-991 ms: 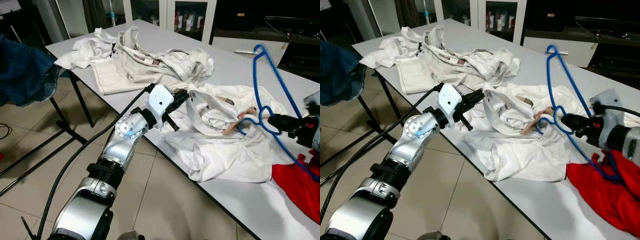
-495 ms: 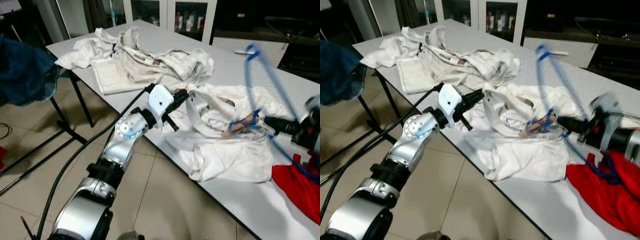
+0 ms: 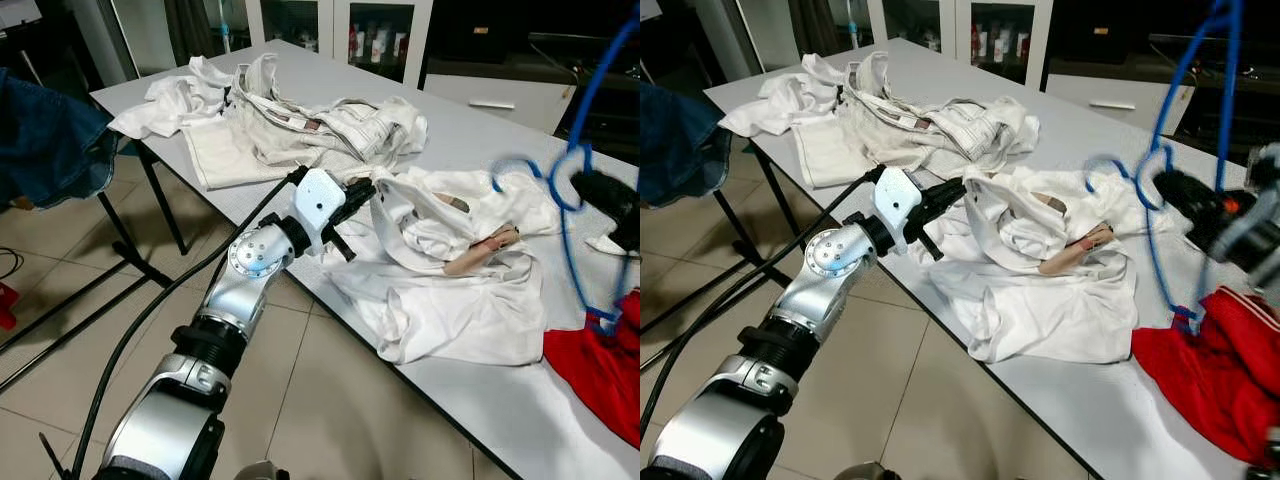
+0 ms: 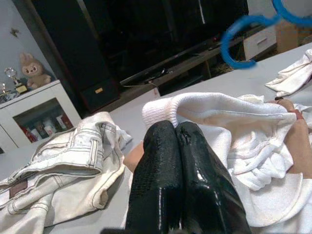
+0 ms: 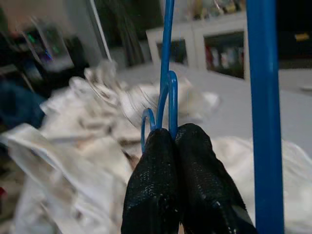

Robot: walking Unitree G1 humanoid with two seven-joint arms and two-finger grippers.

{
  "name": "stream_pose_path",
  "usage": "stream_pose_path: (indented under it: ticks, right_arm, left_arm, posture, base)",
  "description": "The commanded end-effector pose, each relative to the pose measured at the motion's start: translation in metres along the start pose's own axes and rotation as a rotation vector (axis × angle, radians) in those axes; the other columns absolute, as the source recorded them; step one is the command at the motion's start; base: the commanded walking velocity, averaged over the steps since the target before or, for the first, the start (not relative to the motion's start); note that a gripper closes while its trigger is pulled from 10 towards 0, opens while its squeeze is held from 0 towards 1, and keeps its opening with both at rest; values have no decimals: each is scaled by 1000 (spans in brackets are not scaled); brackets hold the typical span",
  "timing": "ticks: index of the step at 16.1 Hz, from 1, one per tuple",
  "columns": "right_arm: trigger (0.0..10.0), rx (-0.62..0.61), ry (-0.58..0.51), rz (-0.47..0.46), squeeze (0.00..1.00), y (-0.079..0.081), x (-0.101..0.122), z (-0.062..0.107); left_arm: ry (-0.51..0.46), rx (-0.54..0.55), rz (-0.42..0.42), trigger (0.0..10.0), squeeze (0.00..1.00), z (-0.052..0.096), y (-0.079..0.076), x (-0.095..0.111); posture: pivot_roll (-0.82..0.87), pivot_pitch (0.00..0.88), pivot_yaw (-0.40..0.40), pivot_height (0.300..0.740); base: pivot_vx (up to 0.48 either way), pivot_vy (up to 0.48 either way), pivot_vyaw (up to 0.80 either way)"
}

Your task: Hang hanger

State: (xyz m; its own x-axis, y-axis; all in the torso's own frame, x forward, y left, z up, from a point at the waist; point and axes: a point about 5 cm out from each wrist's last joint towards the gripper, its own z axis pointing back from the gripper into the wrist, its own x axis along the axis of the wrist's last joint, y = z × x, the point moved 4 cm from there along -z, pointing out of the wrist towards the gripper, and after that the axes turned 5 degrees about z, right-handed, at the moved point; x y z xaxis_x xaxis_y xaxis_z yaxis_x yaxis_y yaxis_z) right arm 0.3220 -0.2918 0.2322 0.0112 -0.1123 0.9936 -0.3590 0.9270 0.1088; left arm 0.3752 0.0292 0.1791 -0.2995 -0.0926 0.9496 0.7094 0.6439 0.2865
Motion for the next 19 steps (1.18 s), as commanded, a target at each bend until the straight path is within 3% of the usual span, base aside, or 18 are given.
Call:
stream_pose_path:
  ticks: [1,2,4,6,9,13,15,16,18,19]
  right_arm:
    - [10000,-24,-152,-74,0,3,28,-3]
    - [10000,-60,-233,-150,0,3,35,-7]
    - [10000,-99,-293,-221,0,3,37,-12]
    - [10000,-178,-417,-419,0,12,25,-26]
    - [10000,-200,-495,-544,0,31,13,-36]
    - [10000,-282,-667,-666,0,36,13,-34]
    - [10000,-365,-672,-651,0,32,6,-34]
    - [10000,-524,-603,-667,0,23,-18,-33]
    - [10000,-630,-536,-694,0,20,-44,-28]
    - [10000,-723,-464,-727,0,22,-71,-21]
  left_arm:
    - [-15,18,-18,10000,0,-2,7,7]
    - [-17,19,-17,10000,0,-3,7,7]
    - [-19,21,-15,10000,0,-3,6,7]
    - [-35,33,-8,10000,0,-3,7,9]
    - [-70,60,22,10000,0,-4,12,16]
    - [-83,65,120,10000,0,-5,14,16]
    - [-77,55,184,10000,0,-6,11,14]
    - [-69,33,210,10000,0,-7,8,12]
    - [-64,30,196,10000,0,-7,6,12]
    - [-58,34,194,10000,0,-6,7,10]
  posture:
    - [-40,0,55,723]
    - [-40,0,55,723]
    - [-40,0,53,723]
    - [-36,0,49,723]
    - [-31,0,48,723]
    - [-36,0,52,723]
    - [-41,0,57,723]
    - [-41,0,57,723]
    - [-37,0,57,723]
    - [-40,0,61,723]
  base:
    - [0,0,0]
    - [0,0,0]
    - [0,0,0]
    - [0,0,0]
    - [0,0,0]
    - [0,0,0]
    - [0,0,0]
    - [0,0,0]
    - [0,0,0]
    - [0,0,0]
